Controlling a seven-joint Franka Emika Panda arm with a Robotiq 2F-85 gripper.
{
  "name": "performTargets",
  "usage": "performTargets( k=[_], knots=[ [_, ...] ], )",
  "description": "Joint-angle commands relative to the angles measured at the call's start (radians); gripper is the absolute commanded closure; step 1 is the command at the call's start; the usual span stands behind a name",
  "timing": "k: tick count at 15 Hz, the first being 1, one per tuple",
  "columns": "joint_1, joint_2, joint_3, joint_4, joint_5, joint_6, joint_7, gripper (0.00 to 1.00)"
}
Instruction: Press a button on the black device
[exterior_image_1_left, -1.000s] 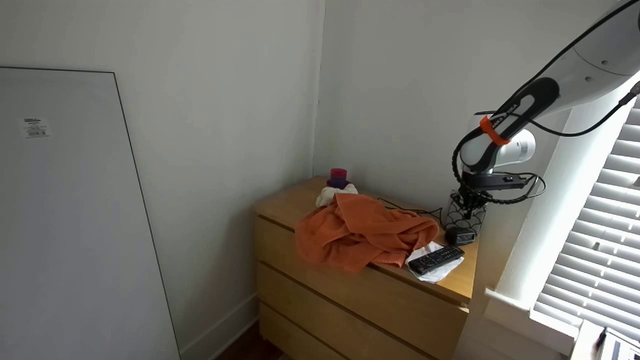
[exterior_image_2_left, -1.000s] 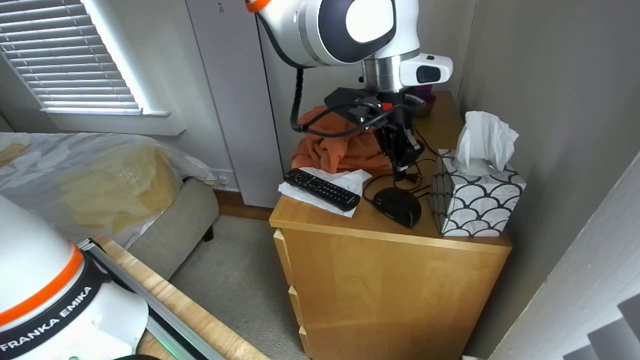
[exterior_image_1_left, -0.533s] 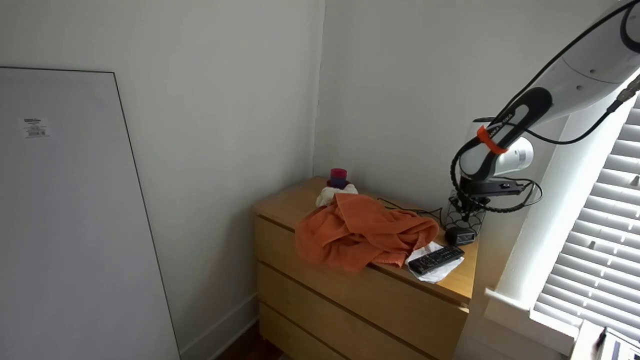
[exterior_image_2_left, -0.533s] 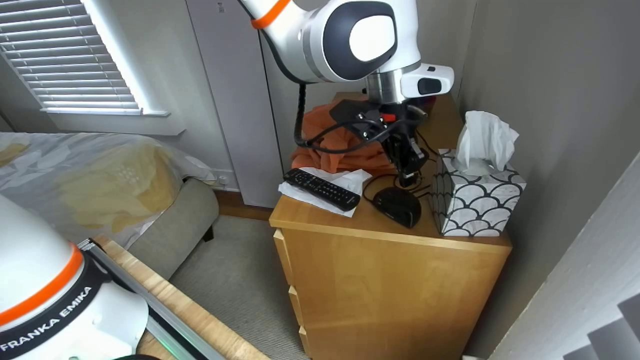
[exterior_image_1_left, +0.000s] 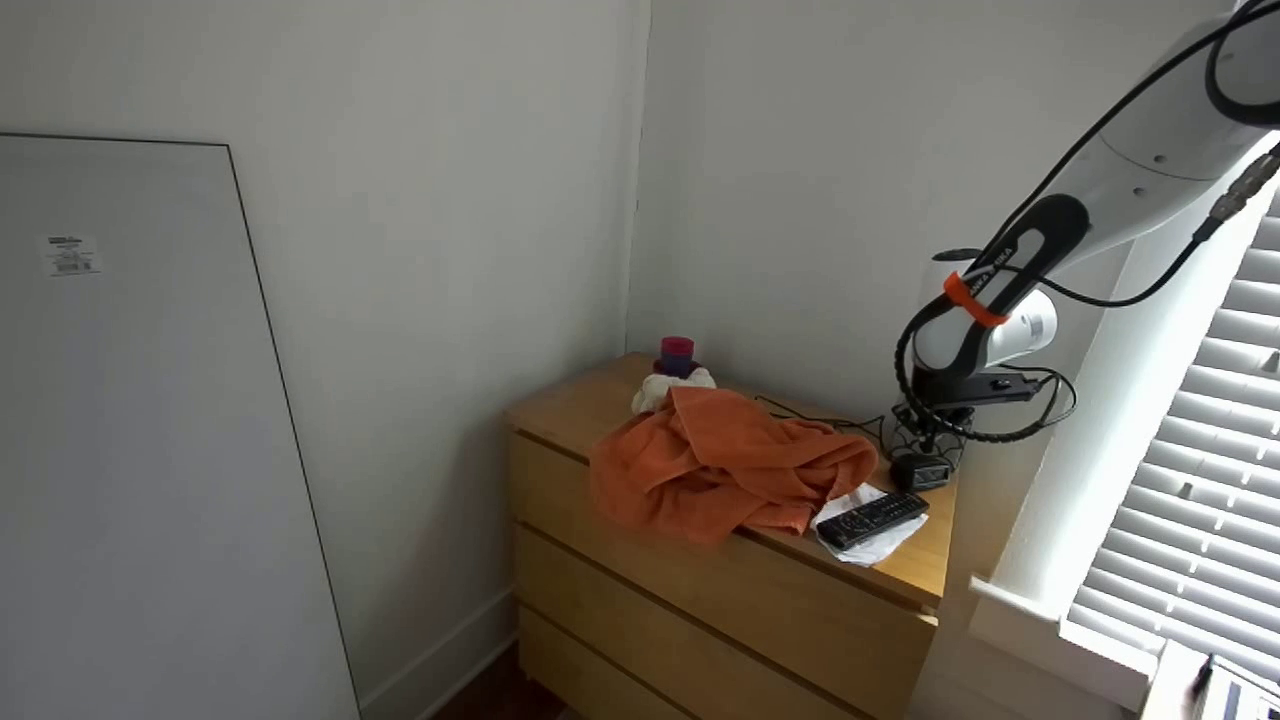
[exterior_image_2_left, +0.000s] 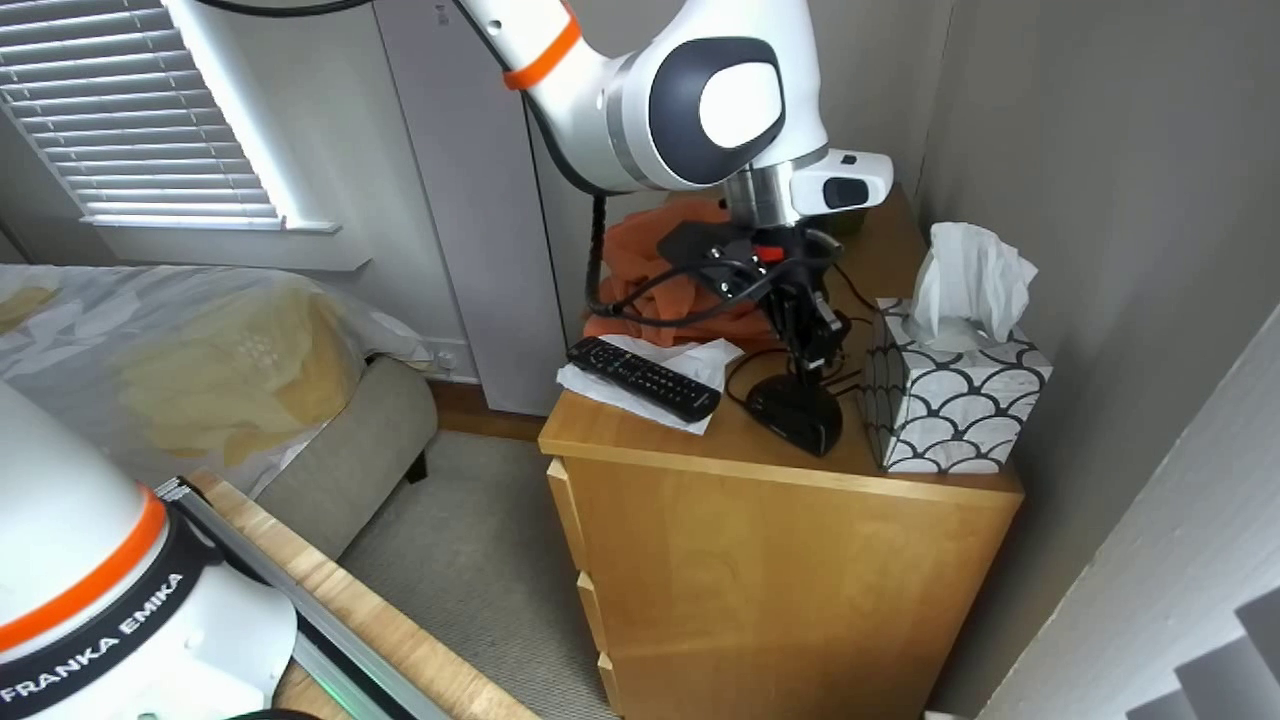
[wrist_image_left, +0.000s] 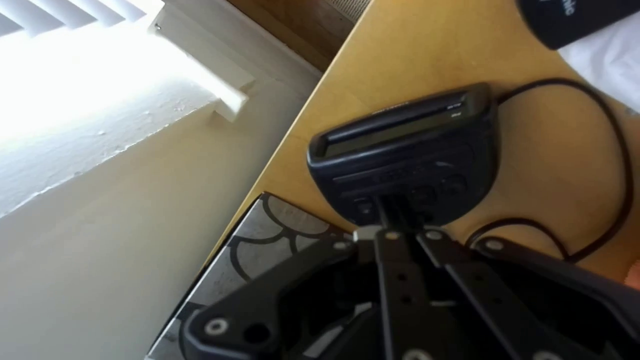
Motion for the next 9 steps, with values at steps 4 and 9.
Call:
performTargets(
  k=[4, 9],
  knots=[
    [0.049, 0.033, -0.041, 0.006, -0.037, 0.031, 0.049, 1.00],
    [0.069, 0.048, -0.060, 0.010, -0.047, 0.043, 0.067, 1.00]
  ],
)
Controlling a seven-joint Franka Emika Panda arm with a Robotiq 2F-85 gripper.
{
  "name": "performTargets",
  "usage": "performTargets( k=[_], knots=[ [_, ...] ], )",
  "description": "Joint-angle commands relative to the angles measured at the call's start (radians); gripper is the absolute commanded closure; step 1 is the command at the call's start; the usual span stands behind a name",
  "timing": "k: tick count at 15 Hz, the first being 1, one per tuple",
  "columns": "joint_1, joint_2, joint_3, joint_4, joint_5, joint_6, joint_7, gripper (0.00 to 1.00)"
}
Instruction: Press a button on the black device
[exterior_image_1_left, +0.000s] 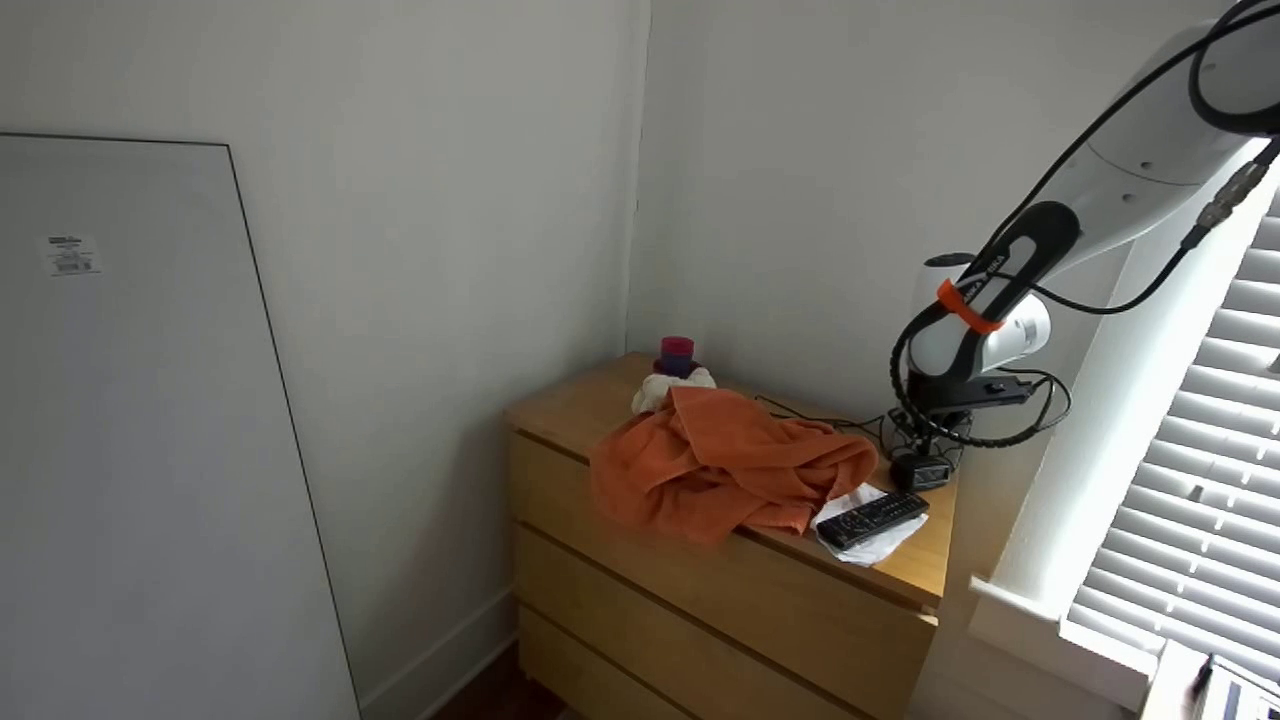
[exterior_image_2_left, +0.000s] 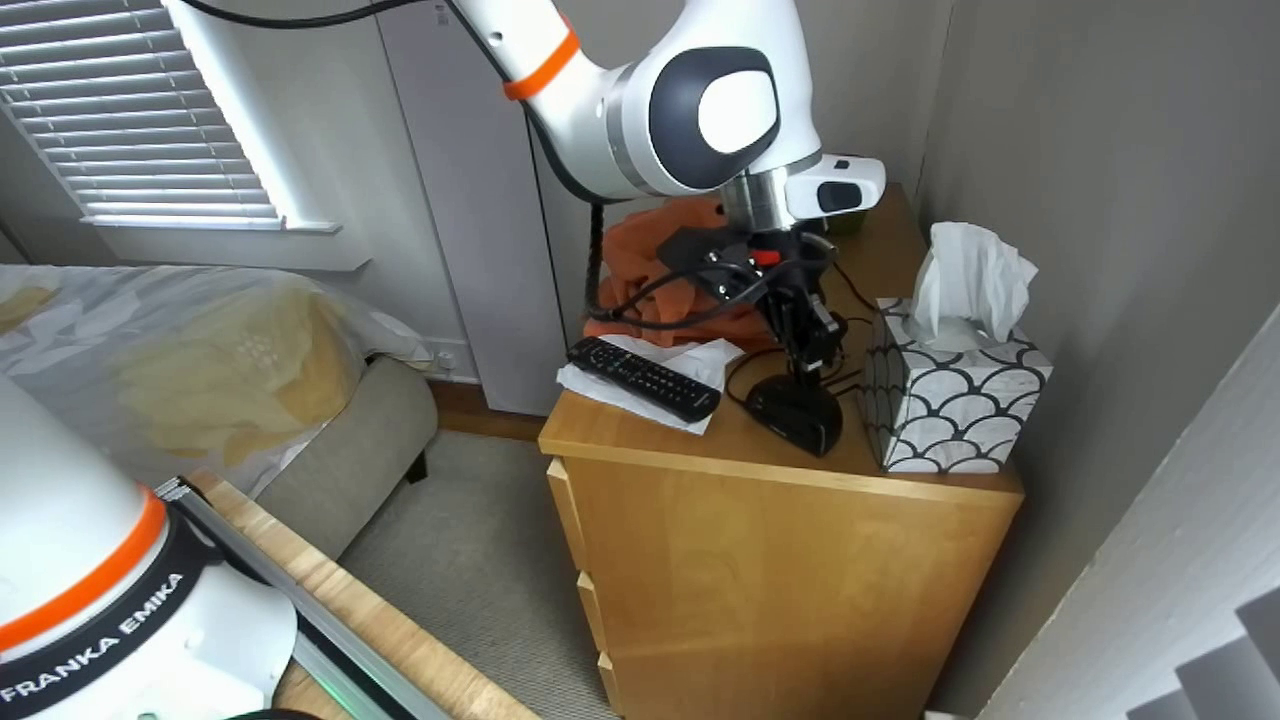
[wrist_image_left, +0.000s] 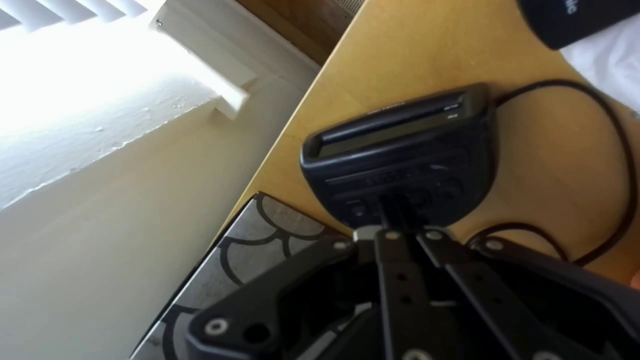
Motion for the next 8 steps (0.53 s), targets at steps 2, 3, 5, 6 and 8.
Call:
performTargets(
  k=[2, 3, 5, 6, 8],
  knots=[
    [0.032, 0.030, -0.032, 0.005, -0.034, 0.040, 0.054, 1.00],
    [0.035, 0.033, -0.034, 0.005, -0.034, 0.046, 0.057, 1.00],
    [0.042, 0.037, -0.038, 0.005, -0.031, 0.060, 0.060, 1.00],
    [0.045, 0.039, -0.040, 0.005, -0.029, 0.066, 0.061, 1.00],
    [0.051, 0.044, -0.043, 0.007, -0.024, 0.067, 0.061, 1.00]
  ],
)
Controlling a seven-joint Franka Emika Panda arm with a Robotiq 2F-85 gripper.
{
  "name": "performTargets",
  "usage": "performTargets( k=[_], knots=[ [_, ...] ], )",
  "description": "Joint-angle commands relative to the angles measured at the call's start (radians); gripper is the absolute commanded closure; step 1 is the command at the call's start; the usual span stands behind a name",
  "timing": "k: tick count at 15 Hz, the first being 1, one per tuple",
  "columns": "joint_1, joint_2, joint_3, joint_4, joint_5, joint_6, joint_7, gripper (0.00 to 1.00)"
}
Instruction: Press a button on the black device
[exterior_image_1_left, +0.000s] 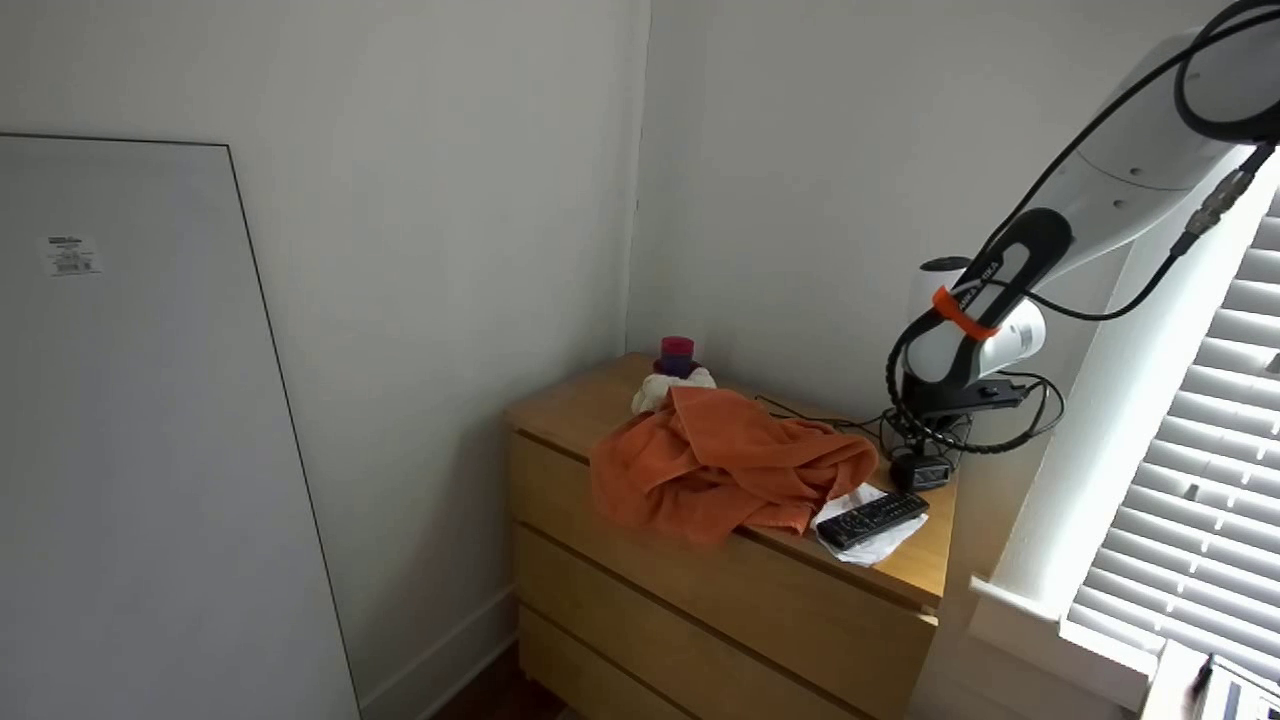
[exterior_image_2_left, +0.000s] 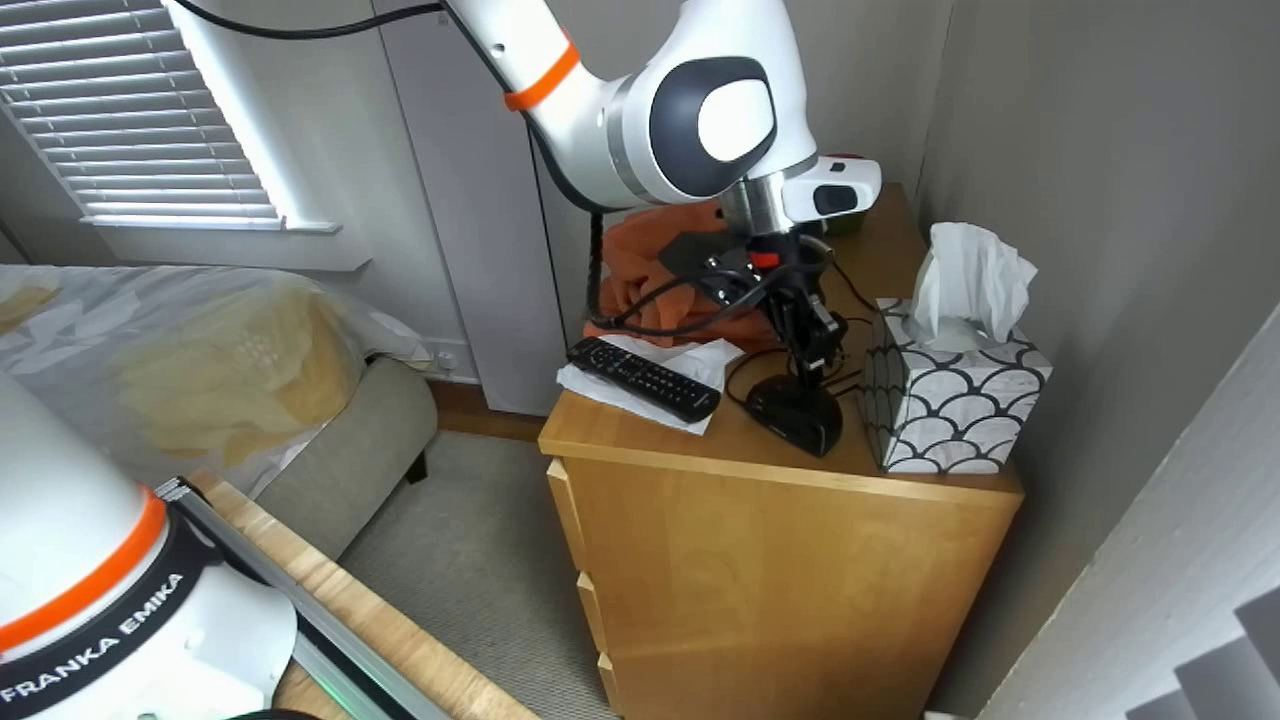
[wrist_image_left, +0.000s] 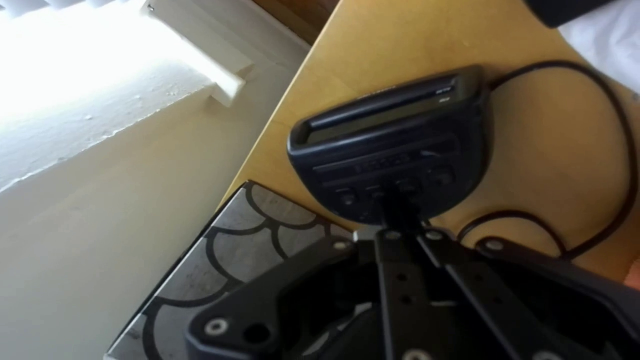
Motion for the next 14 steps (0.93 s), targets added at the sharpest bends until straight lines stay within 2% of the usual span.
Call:
performTargets(
  k=[1, 14],
  knots=[
    [0.027, 0.026, -0.026, 0.005, -0.019, 0.024, 0.035, 1.00],
    [0.047, 0.064, -0.035, 0.014, -0.026, 0.016, 0.040, 1.00]
  ],
)
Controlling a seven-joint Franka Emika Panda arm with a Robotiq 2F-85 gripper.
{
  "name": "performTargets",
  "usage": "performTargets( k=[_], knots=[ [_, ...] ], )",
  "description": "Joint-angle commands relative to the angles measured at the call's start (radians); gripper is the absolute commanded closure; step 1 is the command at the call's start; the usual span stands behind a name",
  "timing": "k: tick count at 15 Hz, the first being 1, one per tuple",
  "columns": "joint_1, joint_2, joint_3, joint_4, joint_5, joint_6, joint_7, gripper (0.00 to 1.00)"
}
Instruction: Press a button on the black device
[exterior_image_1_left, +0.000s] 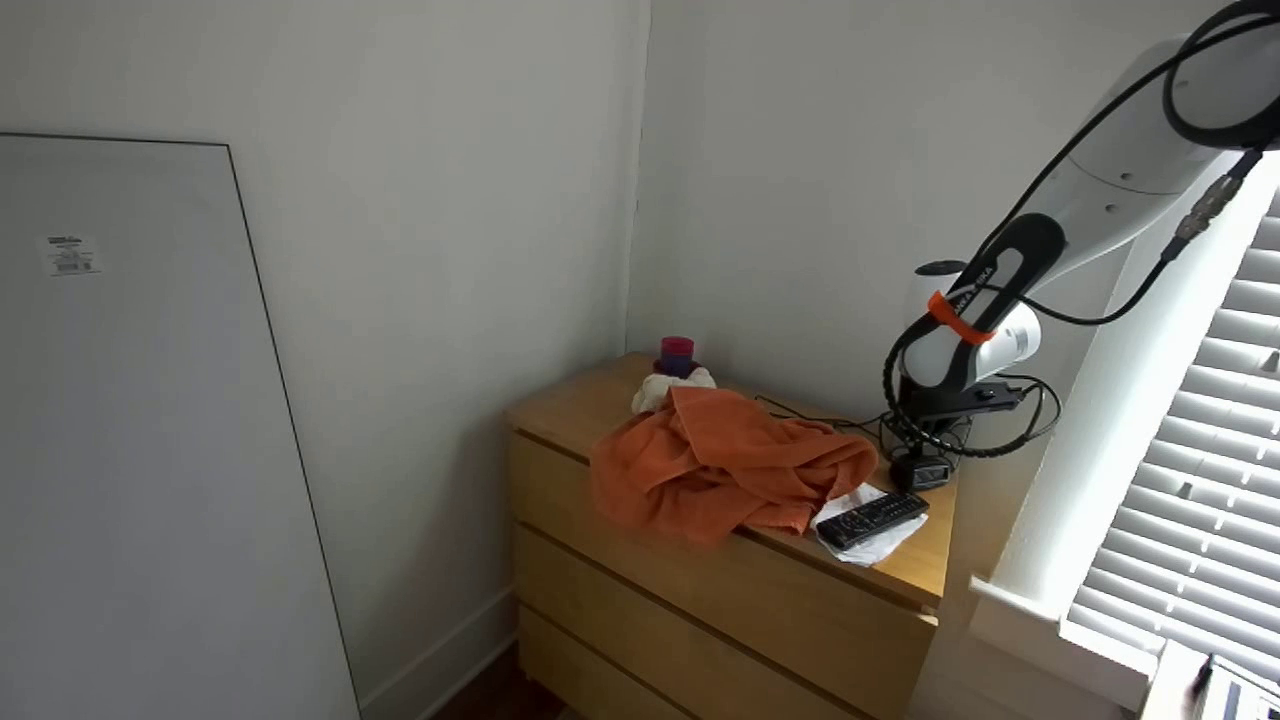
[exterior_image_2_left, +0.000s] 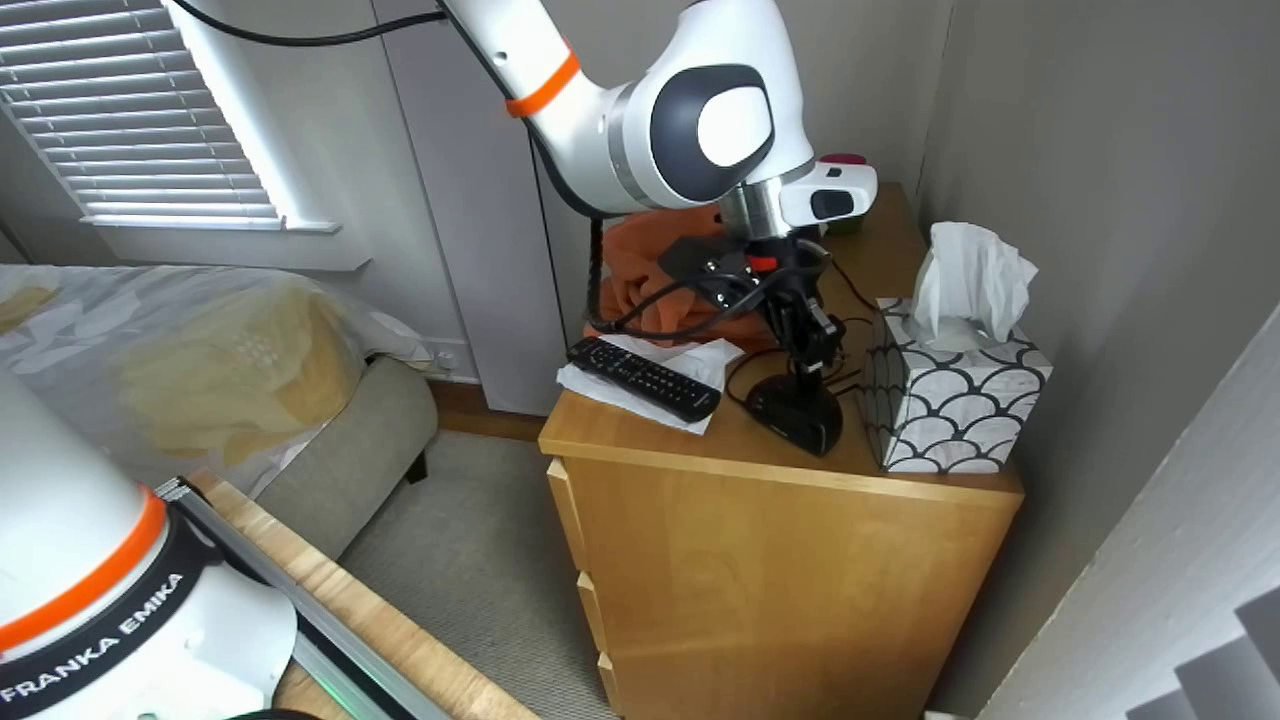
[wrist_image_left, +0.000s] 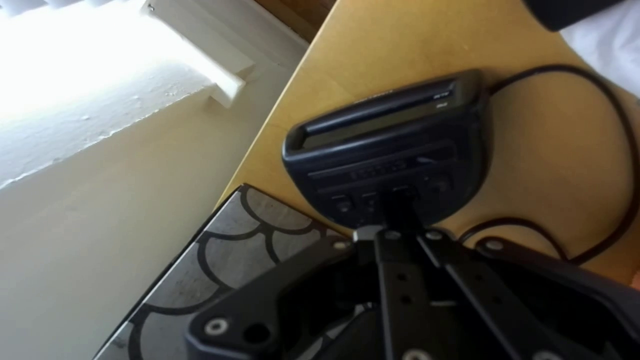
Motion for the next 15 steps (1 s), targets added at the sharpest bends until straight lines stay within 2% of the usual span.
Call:
performTargets(
  k=[1, 15],
  knots=[
    [0.033, 0.053, -0.027, 0.010, -0.032, 0.012, 0.037, 1.00],
    [0.136, 0.119, -0.121, 0.023, -0.161, 0.024, 0.130, 1.00]
  ],
)
